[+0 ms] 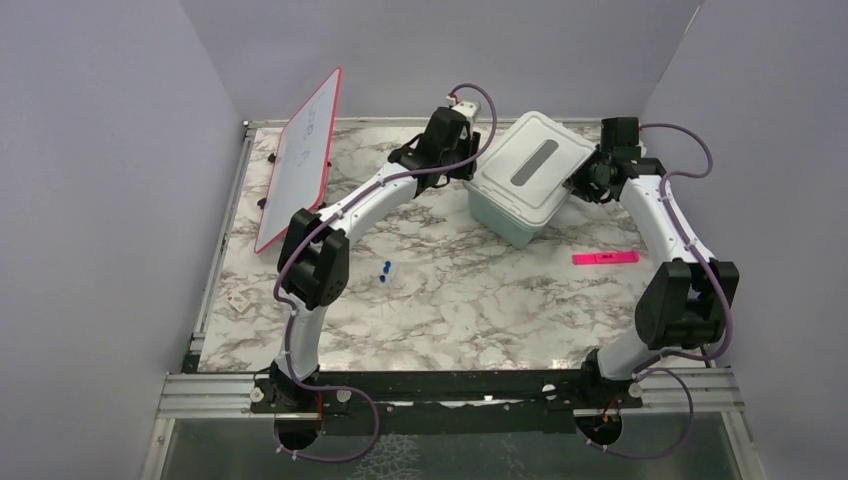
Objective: Organize the chemistry lab equipment
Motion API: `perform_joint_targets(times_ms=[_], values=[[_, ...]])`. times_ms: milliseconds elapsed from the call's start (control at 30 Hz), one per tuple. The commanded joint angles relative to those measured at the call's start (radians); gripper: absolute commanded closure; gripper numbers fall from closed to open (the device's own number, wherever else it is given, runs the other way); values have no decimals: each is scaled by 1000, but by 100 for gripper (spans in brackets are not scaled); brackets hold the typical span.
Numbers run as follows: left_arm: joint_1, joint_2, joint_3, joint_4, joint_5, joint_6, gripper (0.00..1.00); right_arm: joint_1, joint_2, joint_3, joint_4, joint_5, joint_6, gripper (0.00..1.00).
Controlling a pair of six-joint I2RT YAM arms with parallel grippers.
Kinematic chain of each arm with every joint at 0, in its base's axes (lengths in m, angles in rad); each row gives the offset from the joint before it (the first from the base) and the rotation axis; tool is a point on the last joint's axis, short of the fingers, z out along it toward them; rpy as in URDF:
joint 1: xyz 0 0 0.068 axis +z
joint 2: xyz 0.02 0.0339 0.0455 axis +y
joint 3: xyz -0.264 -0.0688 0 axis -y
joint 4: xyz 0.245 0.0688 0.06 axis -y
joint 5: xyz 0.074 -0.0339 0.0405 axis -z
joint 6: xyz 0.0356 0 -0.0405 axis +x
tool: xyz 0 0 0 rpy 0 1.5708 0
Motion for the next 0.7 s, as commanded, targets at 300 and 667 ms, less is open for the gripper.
perform_joint_targets(times_ms=[300,667], values=[[20,50,30,-45,68,28,58,1,-23,-39,2,-98,84,96],[20,8,-15,-47,192,25,60,2,-78,-62,-40,41,-3,82]])
